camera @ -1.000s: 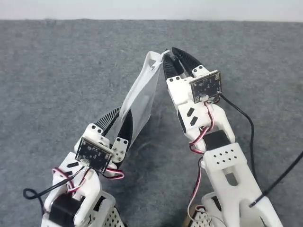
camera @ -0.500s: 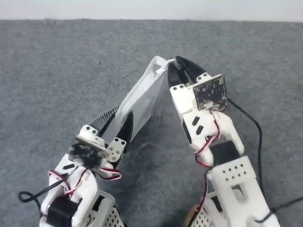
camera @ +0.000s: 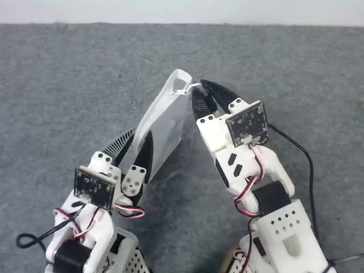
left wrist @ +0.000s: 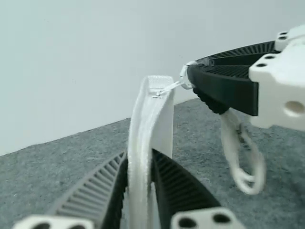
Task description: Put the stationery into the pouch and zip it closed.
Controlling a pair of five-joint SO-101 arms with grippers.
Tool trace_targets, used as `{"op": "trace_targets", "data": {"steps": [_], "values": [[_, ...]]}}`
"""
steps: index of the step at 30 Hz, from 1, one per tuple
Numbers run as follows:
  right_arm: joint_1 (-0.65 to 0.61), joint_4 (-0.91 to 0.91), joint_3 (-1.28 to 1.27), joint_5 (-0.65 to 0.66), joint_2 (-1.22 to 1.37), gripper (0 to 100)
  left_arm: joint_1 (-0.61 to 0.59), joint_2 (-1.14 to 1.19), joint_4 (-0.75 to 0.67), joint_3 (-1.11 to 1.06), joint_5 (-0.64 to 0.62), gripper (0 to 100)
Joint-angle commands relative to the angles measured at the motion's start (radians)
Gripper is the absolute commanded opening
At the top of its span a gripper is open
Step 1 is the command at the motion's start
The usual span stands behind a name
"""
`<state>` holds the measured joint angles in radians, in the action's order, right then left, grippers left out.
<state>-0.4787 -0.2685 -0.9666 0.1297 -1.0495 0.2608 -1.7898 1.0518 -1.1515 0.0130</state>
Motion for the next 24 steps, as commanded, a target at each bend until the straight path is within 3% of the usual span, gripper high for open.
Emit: {"op": "trace_targets", "data": {"steps": [1,6,13,24], "values": [[0.035,0.059,0.046,0.021,-0.030,0.7,0.005,-0.002,0.021,0.064,0.011,1],[0.124,0.202,0.052,0.011,0.041,0.7,0.003,-0.002,0.048,0.065,0.109,1],[0.236,0.343,0.109,-0.029,0.295,0.7,0.000,-0.003,0.048,0.065,0.114,1],[0.341,0.369,0.155,-0.055,0.432,0.7,-0.003,-0.003,0.048,0.065,0.110,1]]}}
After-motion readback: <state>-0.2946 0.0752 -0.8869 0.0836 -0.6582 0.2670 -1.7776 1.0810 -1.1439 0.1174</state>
